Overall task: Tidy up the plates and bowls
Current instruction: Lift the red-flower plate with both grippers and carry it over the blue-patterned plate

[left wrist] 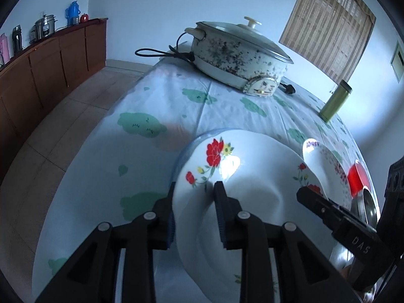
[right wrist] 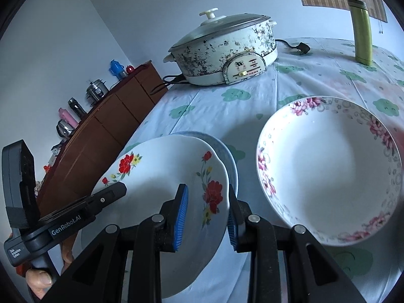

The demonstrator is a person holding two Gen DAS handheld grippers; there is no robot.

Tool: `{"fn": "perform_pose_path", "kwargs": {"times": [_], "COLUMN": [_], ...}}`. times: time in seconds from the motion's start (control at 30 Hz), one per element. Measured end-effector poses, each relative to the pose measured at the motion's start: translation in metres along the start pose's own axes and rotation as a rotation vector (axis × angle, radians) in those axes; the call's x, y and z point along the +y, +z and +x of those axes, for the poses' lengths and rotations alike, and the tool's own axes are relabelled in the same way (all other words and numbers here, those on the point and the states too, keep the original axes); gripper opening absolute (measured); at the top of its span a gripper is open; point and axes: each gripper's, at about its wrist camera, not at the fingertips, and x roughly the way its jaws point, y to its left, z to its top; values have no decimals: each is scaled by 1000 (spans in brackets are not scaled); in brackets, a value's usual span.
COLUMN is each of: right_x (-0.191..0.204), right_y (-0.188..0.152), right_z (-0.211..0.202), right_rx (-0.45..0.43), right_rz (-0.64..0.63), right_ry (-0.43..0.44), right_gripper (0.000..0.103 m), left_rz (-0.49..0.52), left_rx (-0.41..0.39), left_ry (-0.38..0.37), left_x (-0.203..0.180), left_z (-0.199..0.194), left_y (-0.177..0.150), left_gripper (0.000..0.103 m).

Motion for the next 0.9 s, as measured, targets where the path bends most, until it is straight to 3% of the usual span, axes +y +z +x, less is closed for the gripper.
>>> {"fn": "perform_pose_path", "kwargs": {"times": [0.4, 0.6, 0.67, 0.73, 0.9], "right_x": [5, -3, -2, -2, -11], "right_y": [7, 4, 2, -1, -2], "right_z": [9, 2, -2, -2, 6], "right_rx": [-52, -61, -71, -69, -41], "right_rz": [-51, -25, -37, -54, -5], "right_ry": [-56, -8, -22, -53, -34], "right_gripper": [31, 31, 32, 33, 33], "left_rz": [20, 52, 56, 88, 98], "left_rx": [-55, -58, -43, -49, -59], "left_ry": [33, 53, 37, 79, 93], "left_x": [-4, -11, -12, -19, -21], "left_z": [5, 8, 12, 13, 14], "left_y": [4, -2, -4, -7, -8], "left_gripper": [26, 30, 31, 29, 28]}}
